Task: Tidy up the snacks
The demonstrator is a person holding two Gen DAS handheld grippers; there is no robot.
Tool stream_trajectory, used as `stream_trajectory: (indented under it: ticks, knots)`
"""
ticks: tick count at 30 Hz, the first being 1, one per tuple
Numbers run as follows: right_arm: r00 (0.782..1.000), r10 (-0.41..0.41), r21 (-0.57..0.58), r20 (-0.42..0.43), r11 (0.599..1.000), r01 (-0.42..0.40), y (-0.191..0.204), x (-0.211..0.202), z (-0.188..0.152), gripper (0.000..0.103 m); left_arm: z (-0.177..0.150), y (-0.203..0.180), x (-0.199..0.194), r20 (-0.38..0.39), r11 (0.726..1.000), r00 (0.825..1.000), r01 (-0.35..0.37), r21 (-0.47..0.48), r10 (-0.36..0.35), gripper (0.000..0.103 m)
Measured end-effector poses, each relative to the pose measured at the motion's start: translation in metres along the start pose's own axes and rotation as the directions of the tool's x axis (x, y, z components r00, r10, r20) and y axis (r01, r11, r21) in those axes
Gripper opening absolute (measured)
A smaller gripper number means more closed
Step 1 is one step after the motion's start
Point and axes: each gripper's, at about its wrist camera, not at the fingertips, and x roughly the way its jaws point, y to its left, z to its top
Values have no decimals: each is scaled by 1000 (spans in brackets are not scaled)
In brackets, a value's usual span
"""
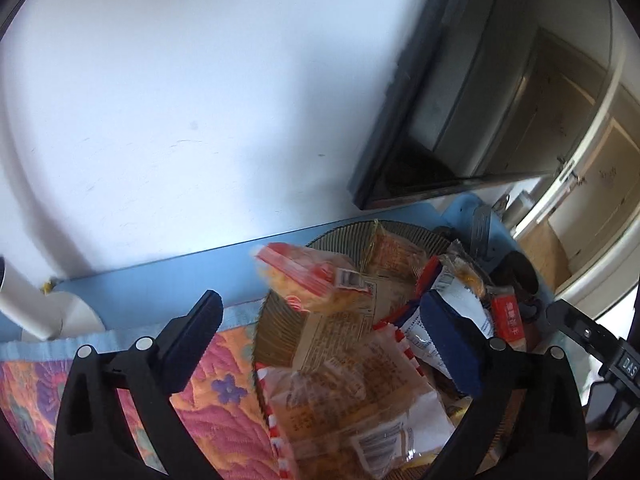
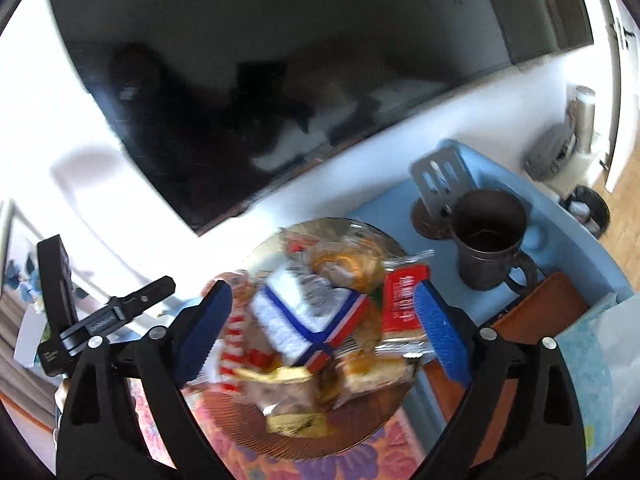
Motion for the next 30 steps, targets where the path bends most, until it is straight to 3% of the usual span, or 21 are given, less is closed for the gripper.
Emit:
stream_trajectory:
  ticks: [4,8,13,16,20,25,30]
  knots:
    - [999,-7,-75,41,997,10,27,-19,-15,100,-9,10,-25,41,999,998,-51,-9,51,98]
    - [997,-38,-171,69,984,50,51,-32,-56,100,-27,16,-66,84,992,988,-129,4,129,98]
    - [993,-90,-254,75,961,107,61,-20,-120,100,-81,15,-92,118,966,960,-257,13,253,98]
    - [991,-125,-246,47,960,133,50,-3,-147,100,-114,15,-94,128,961,952,-278,-12,277,98]
    - [988,-153,-216,18,964,153,32,15,-160,100,-148,15,-82,113,951,944,-306,-47,310,98]
    - [983,-181,-203,17,962,181,22,29,-172,100,-163,15,-73,128,944,936,-323,-67,329,98]
    - [981,-192,-181,-8,965,188,16,35,-171,100,-170,14,-58,109,947,941,-318,-41,321,98]
